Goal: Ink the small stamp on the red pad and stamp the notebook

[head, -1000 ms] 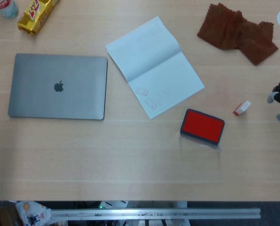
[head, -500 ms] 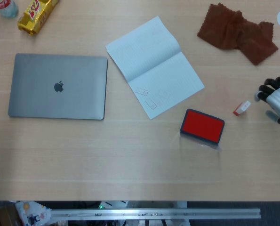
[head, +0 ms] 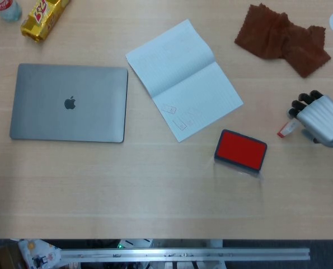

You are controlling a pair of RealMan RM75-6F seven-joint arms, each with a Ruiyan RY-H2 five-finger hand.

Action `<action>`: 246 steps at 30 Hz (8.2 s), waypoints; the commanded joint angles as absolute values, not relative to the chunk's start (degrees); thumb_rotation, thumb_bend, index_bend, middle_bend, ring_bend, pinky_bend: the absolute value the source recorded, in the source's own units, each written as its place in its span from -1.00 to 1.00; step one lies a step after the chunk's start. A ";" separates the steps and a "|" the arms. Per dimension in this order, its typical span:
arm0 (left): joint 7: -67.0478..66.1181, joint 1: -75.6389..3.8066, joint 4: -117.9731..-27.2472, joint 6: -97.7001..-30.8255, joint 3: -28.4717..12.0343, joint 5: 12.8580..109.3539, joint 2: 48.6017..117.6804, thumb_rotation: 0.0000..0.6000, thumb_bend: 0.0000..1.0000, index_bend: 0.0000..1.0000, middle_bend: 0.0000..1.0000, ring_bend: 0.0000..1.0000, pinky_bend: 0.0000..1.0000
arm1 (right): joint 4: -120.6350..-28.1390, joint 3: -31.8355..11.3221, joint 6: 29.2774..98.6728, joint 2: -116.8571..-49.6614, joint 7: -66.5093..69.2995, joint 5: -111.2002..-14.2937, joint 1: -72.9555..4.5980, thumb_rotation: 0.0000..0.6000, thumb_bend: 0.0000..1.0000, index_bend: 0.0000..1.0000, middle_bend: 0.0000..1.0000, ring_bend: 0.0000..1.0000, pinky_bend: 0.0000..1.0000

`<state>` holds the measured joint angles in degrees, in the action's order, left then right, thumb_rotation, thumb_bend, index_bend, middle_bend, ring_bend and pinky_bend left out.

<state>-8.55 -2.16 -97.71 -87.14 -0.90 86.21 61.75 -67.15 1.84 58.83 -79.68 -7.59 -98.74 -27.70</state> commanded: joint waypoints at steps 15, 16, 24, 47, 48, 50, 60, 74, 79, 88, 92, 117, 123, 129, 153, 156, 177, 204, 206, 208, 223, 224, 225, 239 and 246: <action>-8.94 -2.16 -97.63 -86.51 -0.92 85.45 61.76 1.00 -0.46 -0.46 -0.48 -0.47 -0.49 | -62.46 2.79 57.00 -84.57 -5.31 -95.98 -29.48 1.00 -0.48 -0.13 -0.18 -0.43 -0.33; -9.01 -2.18 -97.65 -86.38 -0.91 85.34 61.74 1.00 -0.46 -0.46 -0.48 -0.47 -0.49 | -62.23 2.79 56.94 -84.77 -5.15 -95.80 -29.53 1.00 -0.47 -0.13 -0.18 -0.43 -0.33; -9.05 -2.25 -97.64 -86.12 -0.86 85.27 61.74 1.00 -0.46 -0.46 -0.49 -0.47 -0.49 | -61.23 3.15 56.82 -85.93 -4.31 -95.16 -29.96 1.00 -0.37 -0.12 -0.18 -0.43 -0.33; -9.04 -2.40 -97.80 -84.90 -0.43 84.75 61.54 1.00 -0.46 -0.46 -0.50 -0.47 -0.49 | -60.87 4.29 57.12 -86.24 -3.89 -94.21 -30.57 1.00 -0.24 0.21 -0.14 -0.43 -0.33; -8.97 -2.39 -97.85 -84.96 -0.44 84.79 61.50 1.00 -0.46 -0.46 -0.50 -0.47 -0.49 | -61.14 4.30 57.24 -86.09 -3.80 -94.26 -30.62 1.00 -0.23 0.23 -0.14 -0.43 -0.33; -8.65 -2.32 -97.91 -85.15 -0.49 84.85 61.38 1.00 -0.46 -0.46 -0.51 -0.47 -0.49 | -62.55 4.29 57.62 -85.25 -3.55 -94.40 -30.77 1.00 -0.23 0.26 -0.13 -0.43 -0.33; -8.08 -2.49 -98.35 -85.06 -0.53 85.17 60.86 1.00 -0.46 -0.47 -0.51 -0.47 -0.49 | -80.52 3.20 59.07 -74.92 -4.51 -95.77 -32.97 1.00 -0.22 0.33 -0.06 -0.41 -0.33; -5.71 -1.73 -97.09 -85.55 0.01 85.34 60.82 1.00 -0.46 -0.47 -0.51 -0.47 -0.49 | -85.26 3.91 53.16 -77.02 -15.99 -97.15 -36.19 1.00 -0.15 0.42 0.04 -0.39 -0.33; -5.10 -1.69 -96.53 -85.35 0.25 85.61 60.91 1.00 -0.46 -0.47 -0.51 -0.47 -0.49 | -83.35 4.38 52.77 -78.75 -17.45 -97.44 -36.32 1.00 -0.14 0.45 0.07 -0.38 -0.31; -4.28 -1.61 -95.99 -85.19 0.29 85.49 60.84 1.00 -0.46 -0.47 -0.51 -0.47 -0.49 | -80.08 4.97 52.86 -81.57 -17.96 -97.46 -36.21 1.00 -0.14 0.47 0.08 -0.37 -0.31; -3.95 -1.45 -95.72 -85.20 0.38 85.43 60.85 1.00 -0.46 -0.47 -0.51 -0.47 -0.49 | -78.42 5.60 53.43 -82.64 -17.94 -98.35 -36.18 1.00 -0.14 0.47 0.09 -0.36 -0.31; -2.96 -1.20 -94.64 -85.10 0.42 85.34 60.99 1.00 -0.46 -0.47 -0.51 -0.47 -0.49 | -75.31 7.03 53.71 -84.88 -17.96 -98.50 -35.97 1.00 -0.14 0.50 0.11 -0.34 -0.31; -2.88 -1.21 -94.62 -85.02 0.37 85.27 60.89 1.00 -0.46 -0.47 -0.51 -0.47 -0.49 | -75.07 7.18 53.42 -85.00 -18.01 -98.18 -35.96 1.00 -0.14 0.50 0.11 -0.34 -0.31; -2.78 -1.17 -94.47 -85.01 0.39 85.29 60.97 1.00 -0.46 -0.47 -0.51 -0.47 -0.49 | -74.93 7.34 52.88 -85.09 -18.09 -97.75 -35.99 1.00 -0.14 0.50 0.11 -0.34 -0.31; -2.99 -1.48 -96.63 -85.18 0.45 86.44 59.78 1.00 -0.46 -0.48 -0.52 -0.47 -0.49 | -84.52 -5.44 49.43 -78.88 -21.09 -83.19 -41.37 1.00 -0.14 0.51 0.12 -0.33 -0.31; -3.01 -1.42 -96.91 -85.22 0.61 86.65 59.60 1.00 -0.46 -0.48 -0.52 -0.47 -0.49 | -83.97 -6.52 47.51 -80.31 -23.65 -80.02 -42.67 1.00 -0.14 0.51 0.13 -0.32 -0.30; -2.17 -1.55 -96.42 -83.96 0.72 85.45 58.91 1.00 -0.46 -0.48 -0.52 -0.47 -0.49 | -73.44 -6.75 41.28 -93.22 -34.01 -66.72 -49.26 1.00 -0.14 0.59 0.26 -0.21 -0.26; -2.07 -1.91 -95.36 -82.69 0.65 84.33 59.57 1.00 -0.46 -0.48 -0.52 -0.47 -0.49 | -66.88 -4.68 40.68 -98.06 -36.28 -62.00 -52.28 1.00 -0.13 0.75 0.39 -0.11 -0.20; -2.02 -1.90 -95.30 -82.67 0.67 84.33 59.59 1.00 -0.46 -0.48 -0.52 -0.47 -0.49 | -66.48 -4.49 40.71 -98.33 -36.19 -61.96 -52.25 1.00 -0.13 0.77 0.41 -0.10 -0.19; -2.01 -1.95 -95.25 -82.62 0.67 84.36 59.63 1.00 -0.46 -0.48 -0.52 -0.47 -0.49 | -65.97 -4.34 40.72 -98.62 -36.18 -61.96 -52.33 1.00 -0.11 0.78 0.42 -0.09 -0.19; -2.12 -1.93 -95.22 -82.46 0.72 84.13 59.65 1.00 -0.46 -0.52 -0.53 -0.47 -0.49 | -65.27 -3.60 41.46 -99.13 -35.22 -63.42 -52.36 1.00 -0.09 0.83 0.45 -0.06 -0.19; -2.15 -1.97 -95.23 -82.42 0.70 84.12 59.67 1.00 -0.46 -0.52 -0.53 -0.47 -0.49 | -65.40 -3.53 41.68 -99.10 -35.27 -63.64 -52.33 1.00 -0.09 0.83 0.46 -0.06 -0.19; -2.15 -1.99 -95.24 -82.39 0.69 84.10 59.67 1.00 -0.46 -0.52 -0.53 -0.47 -0.49 | -65.50 -3.48 41.82 -99.07 -35.33 -63.77 -52.31 1.00 -0.09 0.84 0.46 -0.06 -0.19; -1.62 -1.82 -94.64 -82.32 0.78 83.85 59.82 1.00 -0.46 -0.54 -0.53 -0.47 -0.49 | -65.35 -2.90 42.30 -99.53 -37.43 -63.87 -52.36 1.00 -0.09 0.87 0.48 -0.02 -0.17; -1.36 -1.74 -94.32 -82.32 0.83 83.85 59.92 1.00 -0.46 -0.55 -0.53 -0.47 -0.49 | -64.95 -2.64 42.17 -99.98 -38.50 -63.56 -52.43 1.00 -0.09 0.87 0.49 -0.02 -0.17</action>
<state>-1.36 -1.74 -94.32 -82.32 0.83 83.85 59.91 -64.98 -2.68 42.19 -99.95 -38.45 -63.58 -52.42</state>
